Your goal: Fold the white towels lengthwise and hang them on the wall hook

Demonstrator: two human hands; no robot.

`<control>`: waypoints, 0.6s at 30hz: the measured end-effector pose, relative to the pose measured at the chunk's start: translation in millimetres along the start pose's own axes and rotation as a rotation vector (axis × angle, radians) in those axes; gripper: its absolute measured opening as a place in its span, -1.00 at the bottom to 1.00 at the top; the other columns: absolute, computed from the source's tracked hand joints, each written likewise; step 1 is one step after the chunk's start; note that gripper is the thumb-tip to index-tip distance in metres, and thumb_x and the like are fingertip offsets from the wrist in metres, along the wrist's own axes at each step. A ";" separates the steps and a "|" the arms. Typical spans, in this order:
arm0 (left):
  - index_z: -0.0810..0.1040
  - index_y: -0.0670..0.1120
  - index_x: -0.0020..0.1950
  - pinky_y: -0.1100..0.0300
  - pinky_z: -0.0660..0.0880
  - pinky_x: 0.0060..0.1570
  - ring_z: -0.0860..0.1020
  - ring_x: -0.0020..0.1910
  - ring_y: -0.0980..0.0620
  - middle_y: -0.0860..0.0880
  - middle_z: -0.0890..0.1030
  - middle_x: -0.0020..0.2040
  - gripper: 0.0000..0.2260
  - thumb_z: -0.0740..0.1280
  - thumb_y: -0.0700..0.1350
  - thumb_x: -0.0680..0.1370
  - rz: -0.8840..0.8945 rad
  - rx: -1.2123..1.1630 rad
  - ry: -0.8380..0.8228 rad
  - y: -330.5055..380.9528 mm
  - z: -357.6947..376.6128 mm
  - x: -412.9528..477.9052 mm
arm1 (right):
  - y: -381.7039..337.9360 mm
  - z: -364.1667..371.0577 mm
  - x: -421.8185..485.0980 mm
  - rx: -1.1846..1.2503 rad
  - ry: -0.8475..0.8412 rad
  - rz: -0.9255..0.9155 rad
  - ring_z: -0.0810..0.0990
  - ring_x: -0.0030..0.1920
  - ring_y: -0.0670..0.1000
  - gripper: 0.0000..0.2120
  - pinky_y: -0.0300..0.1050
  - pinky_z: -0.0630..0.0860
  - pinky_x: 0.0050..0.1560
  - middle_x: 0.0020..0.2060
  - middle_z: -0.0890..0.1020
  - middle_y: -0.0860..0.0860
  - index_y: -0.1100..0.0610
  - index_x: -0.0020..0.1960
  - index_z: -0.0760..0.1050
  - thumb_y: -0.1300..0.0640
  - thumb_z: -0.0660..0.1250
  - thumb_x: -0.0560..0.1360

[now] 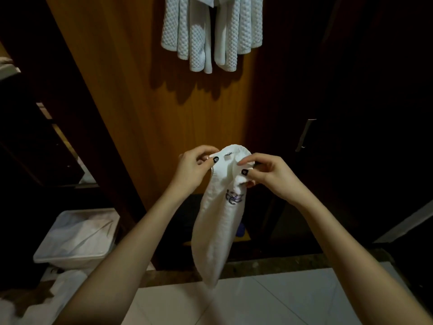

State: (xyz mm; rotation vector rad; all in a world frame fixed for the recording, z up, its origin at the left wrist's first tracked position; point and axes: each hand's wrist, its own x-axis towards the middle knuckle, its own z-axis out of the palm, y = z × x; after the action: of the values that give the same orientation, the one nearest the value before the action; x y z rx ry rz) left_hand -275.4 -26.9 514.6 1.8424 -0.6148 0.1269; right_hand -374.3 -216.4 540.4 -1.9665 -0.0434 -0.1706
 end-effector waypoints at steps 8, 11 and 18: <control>0.52 0.03 -0.19 0.39 0.43 -0.24 0.54 -0.24 0.23 0.08 0.59 -0.21 -0.77 0.42 -0.31 0.46 0.046 -0.114 -0.039 7.7 -9.0 2.6 | -23.4 9.5 14.8 -0.139 -0.221 -0.011 0.69 0.00 -0.11 -0.82 -0.13 0.59 0.12 -0.10 0.73 0.01 0.14 0.08 0.60 0.30 0.39 0.50; 0.53 -0.02 -0.20 0.40 0.45 -0.25 0.56 -0.25 0.24 0.04 0.61 -0.23 -0.79 0.44 -0.32 0.45 0.026 -0.206 -0.055 8.9 -10.2 3.3 | -33.8 13.1 17.2 -0.321 -0.107 -0.142 0.67 -0.17 -0.17 -0.91 -0.28 0.57 -0.05 -0.23 0.70 0.00 0.17 -0.03 0.65 0.19 0.38 0.53; 0.58 -0.06 -0.15 0.28 0.56 -0.14 0.62 -0.16 0.14 0.07 0.66 -0.21 -0.84 0.39 -0.33 0.48 0.023 -0.338 -0.142 17.8 -17.1 5.4 | -45.3 18.1 28.9 -0.588 0.065 -0.273 0.38 -0.08 -0.13 -0.83 -0.33 0.35 -0.11 -0.09 0.45 -0.07 0.08 -0.05 0.64 -0.01 0.41 0.48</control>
State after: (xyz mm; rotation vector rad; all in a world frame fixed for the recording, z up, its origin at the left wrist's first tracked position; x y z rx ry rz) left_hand -275.5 -17.3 537.9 1.5250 -0.7104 -0.0895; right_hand -348.9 -183.4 578.9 -2.5342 -0.2431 -0.4679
